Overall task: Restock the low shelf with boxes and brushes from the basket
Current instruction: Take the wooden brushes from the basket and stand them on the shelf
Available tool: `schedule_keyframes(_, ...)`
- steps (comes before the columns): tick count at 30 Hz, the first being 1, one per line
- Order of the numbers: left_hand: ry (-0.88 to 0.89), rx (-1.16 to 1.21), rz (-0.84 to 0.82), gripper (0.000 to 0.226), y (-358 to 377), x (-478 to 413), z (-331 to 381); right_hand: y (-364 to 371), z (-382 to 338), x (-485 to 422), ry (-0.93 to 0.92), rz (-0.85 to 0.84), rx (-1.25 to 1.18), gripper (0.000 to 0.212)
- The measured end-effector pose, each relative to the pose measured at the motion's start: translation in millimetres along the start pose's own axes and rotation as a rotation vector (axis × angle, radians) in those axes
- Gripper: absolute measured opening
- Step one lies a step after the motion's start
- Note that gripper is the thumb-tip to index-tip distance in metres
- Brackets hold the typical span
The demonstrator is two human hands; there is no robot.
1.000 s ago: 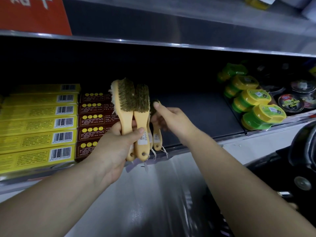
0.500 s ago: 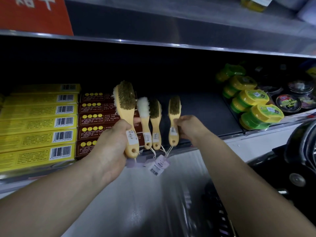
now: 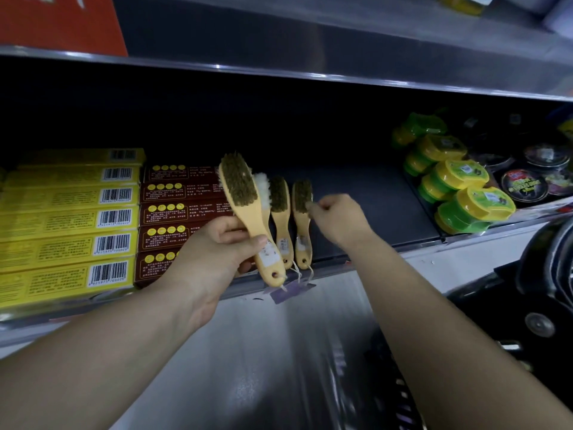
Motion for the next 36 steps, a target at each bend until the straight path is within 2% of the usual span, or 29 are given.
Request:
schedule_keyframes(1, 0.01, -0.011, 0.02, 0.02, -0.3, -0.8, 0.1, -5.0, -10.5, 4.8, -0.047, -0.068, -0.145, 0.041)
schedule_keyframes(3, 0.026, -0.013, 0.04, 0.023, 0.0, -2.0, 0.7, -6.6, -33.1, 16.3, -0.127, -0.348, -0.432, 0.038)
schedule_keyframes(5, 0.035, -0.021, 0.029, 0.026, 1.9, -2.0, 2.3, -1.0, -47.3, 25.2, -0.201, -0.565, -0.518, 0.022)
schedule_keyframes(6, 0.039, -0.025, 0.016, 0.027, 3.0, -1.5, 3.0, 1.3, -50.5, 27.2, -0.224, -0.603, -0.525, 0.014)
schedule_keyframes(10, 0.025, -0.028, -0.121, 0.032, 8.2, 3.8, 3.9, -12.5, -43.6, 23.6, -0.213, -0.574, -0.593, 0.011)
schedule_keyframes(12, 0.011, -0.12, -0.187, 0.03, 9.5, 6.4, 3.6, -28.7, -26.8, 13.7, -0.127, -0.371, -0.616, 0.011)
schedule_keyframes(14, -0.003, -0.169, -0.215, 0.025, 8.8, 8.2, 4.2, -39.1, -1.0, -1.8, 0.046, -0.123, -0.384, 0.014)
schedule_keyframes(16, -0.021, -0.182, -0.241, 0.022, 7.9, 9.3, 4.9, -35.6, 19.7, -10.2, 0.227, -0.054, -0.126, 0.024)
schedule_keyframes(20, -0.033, -0.218, -0.268, 0.023, 8.8, 10.1, 4.4, -9.9, 31.7, -7.4, 0.3, -0.158, -0.198, 0.019)
schedule_keyframes(22, -0.04, -0.229, -0.27, 0.022, 9.3, 10.4, 3.5, -3.6, 33.8, -3.9, 0.31, -0.19, -0.318, 0.016)
schedule_keyframes(26, -0.057, -0.228, -0.251, 0.017, 8.1, 11.0, 3.3, -11.4, 35.1, 1.6, 0.322, -0.217, -0.92, 0.019)
schedule_keyframes(28, -0.063, -0.224, -0.247, 0.014, 8.2, 11.4, 3.7, -23.3, 33.0, 3.5, 0.327, -0.194, -1.092, 0.019)
schedule_keyframes(30, -0.066, -0.225, -0.25, 0.014, 9.4, 11.6, 3.6, -31.9, 30.1, 5.8, 0.353, -0.24, -1.071, 0.017)
schedule_keyframes(34, -0.084, -0.236, -0.264, 0.016, 11.6, 12.7, 3.6, -33.4, 29.1, 12.6, 0.445, -0.45, -0.743, 0.015)
schedule_keyframes(36, -0.093, -0.24, -0.267, 0.015, 11.7, 13.0, 4.3, -32.3, 30.5, 14.2, 0.459, -0.525, -0.696, 0.017)
Point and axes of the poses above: each hand's wrist, its own x-axis away from the middle knuckle, its own y-axis out of the palm, z = x × y, the point moved 2 cm from there along -x, towards the middle knuckle, and after that the axes turned 11 degrees about -z, right-handed, at the moved point
